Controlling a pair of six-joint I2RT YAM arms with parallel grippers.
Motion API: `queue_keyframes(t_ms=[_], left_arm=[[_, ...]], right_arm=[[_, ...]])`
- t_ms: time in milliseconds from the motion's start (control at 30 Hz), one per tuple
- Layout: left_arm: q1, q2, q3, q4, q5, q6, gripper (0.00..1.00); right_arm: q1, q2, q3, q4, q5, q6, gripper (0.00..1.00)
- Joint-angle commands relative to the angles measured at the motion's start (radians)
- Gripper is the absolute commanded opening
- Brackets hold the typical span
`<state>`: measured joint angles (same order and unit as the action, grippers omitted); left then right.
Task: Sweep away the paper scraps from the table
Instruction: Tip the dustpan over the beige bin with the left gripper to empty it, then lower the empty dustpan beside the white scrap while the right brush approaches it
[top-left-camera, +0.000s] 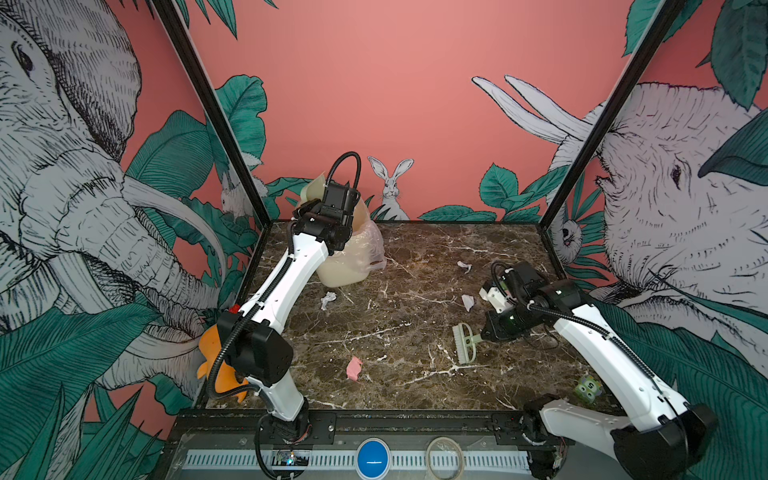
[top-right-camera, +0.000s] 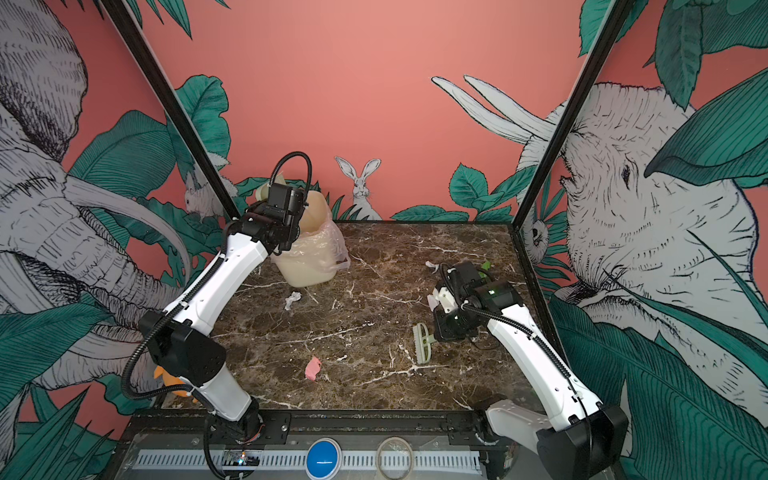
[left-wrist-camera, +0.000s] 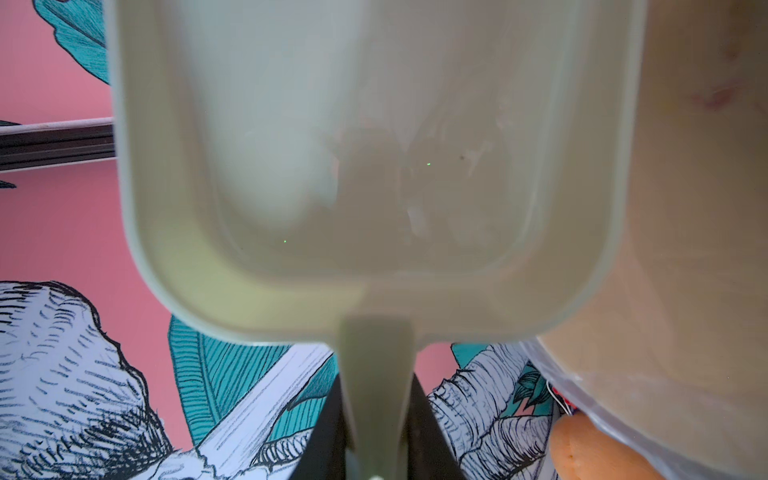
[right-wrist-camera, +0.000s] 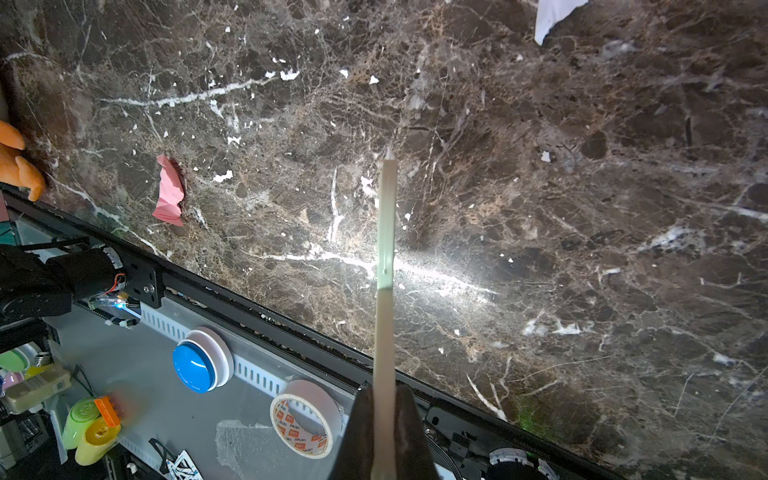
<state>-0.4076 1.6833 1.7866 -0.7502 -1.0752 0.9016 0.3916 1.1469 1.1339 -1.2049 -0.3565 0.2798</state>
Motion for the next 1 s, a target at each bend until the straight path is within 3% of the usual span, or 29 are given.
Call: queue_keyframes(t_ms=[0,100,233,533,700,967], left_arm=[[-0.005,-0.046,-0.023,0.026,-0.011,0.008,0.08],[-0.005,-0.055,-0.027,0.016,0.003,-0.017,0.09],[-0.006,-0.080,0.012,-0.068,0.096,-0.154,0.09],[-0.058,-0.156,0.104,-0.268,0.438,-0.484,0.10],[-0.137,-0.201,0.053,-0.306,0.584,-0.610,0.12],[-0.276,-0.255,-0.152,-0.271,0.746,-0.768,0.12]], right_arm=[[-0.004,-0.022,0.009,-0.008,-0.009,-0.012,0.00],[-0.005,-0.023,0.016,-0.016,0.003,-0.013,0.00],[-0.006,-0.017,0.038,-0.039,0.035,-0.020,0.00],[-0.012,0.038,0.170,-0.169,0.237,-0.096,0.00],[-0.028,0.082,0.279,-0.218,0.362,-0.126,0.00],[-0.046,0.198,0.369,-0.185,0.496,-0.183,0.00]])
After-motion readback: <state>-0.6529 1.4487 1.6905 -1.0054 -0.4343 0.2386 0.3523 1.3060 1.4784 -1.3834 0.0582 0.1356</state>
